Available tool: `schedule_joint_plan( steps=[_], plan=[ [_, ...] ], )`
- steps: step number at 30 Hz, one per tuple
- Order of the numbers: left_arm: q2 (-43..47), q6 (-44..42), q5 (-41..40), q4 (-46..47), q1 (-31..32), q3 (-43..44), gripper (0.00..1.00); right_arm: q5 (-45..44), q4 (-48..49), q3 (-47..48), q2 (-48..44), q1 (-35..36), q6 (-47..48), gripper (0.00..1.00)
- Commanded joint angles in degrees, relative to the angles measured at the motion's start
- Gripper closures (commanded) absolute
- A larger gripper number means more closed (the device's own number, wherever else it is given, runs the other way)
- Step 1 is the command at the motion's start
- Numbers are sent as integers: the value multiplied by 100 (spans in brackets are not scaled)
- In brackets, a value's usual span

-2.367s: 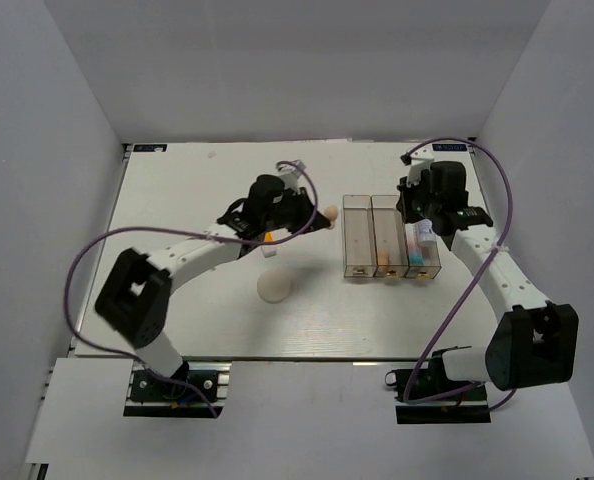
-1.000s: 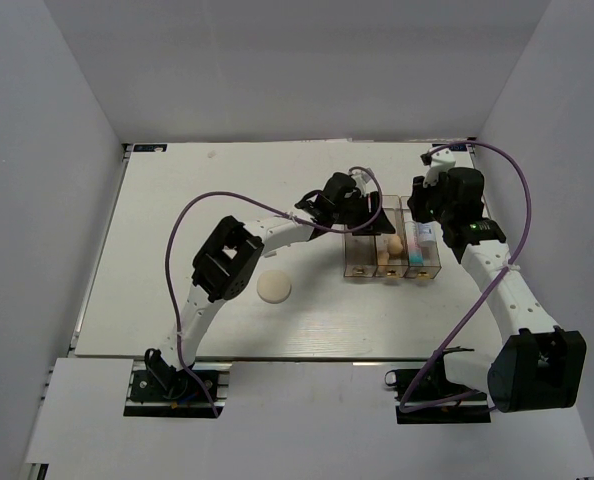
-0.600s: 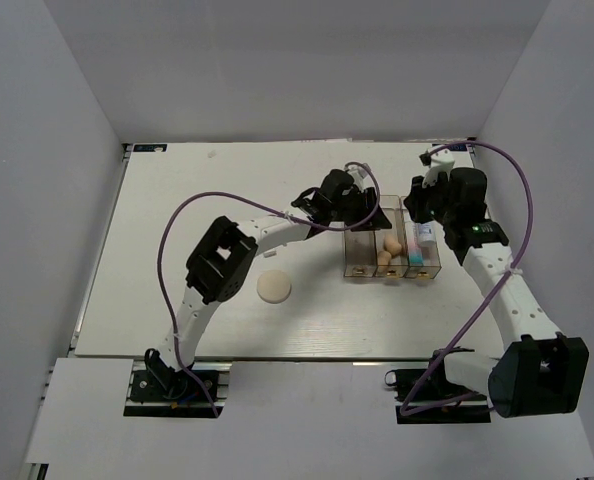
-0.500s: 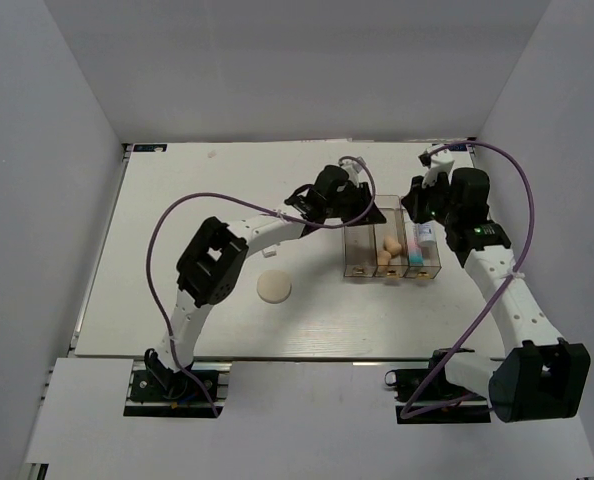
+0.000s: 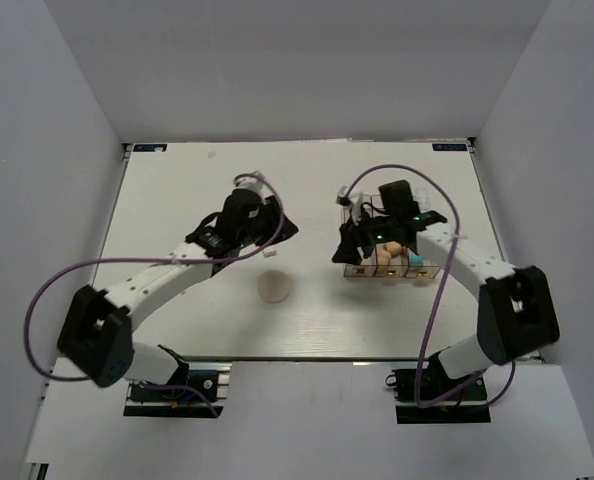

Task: Organize the makeup

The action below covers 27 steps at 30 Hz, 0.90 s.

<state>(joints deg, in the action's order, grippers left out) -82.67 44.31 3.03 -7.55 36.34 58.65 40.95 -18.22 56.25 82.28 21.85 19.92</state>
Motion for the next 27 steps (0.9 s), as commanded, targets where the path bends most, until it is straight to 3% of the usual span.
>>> schedule_joint_plan(
  steps=[1, 3, 5, 12, 21, 27],
  plan=[
    [1066, 216, -1134, -1070, -91, -713, 42, -41, 37, 474, 568, 574, -224, 44],
    [1866, 367, -1365, -1344, -92, -1206, 29, -235, 90, 869, 1207, 950, -689, 40],
    [2367, 683, -1724, -1766, -92, -1609, 23, -464, 12, 1342, 1649, 1128, -936, 38],
    [4529, 1702, -2376, -3039, -92, -2340, 20, -904, -147, 2354, 3011, 1656, -1298, 33],
    [5042, 1958, -2693, -3833, -92, -2288, 19, -1212, -323, 2628, 3531, 2201, -1193, 31],
    [4963, 1949, -2711, -3789, -92, -2297, 19, -1362, -498, 2637, 3734, 2447, -1131, 40]
  ],
)
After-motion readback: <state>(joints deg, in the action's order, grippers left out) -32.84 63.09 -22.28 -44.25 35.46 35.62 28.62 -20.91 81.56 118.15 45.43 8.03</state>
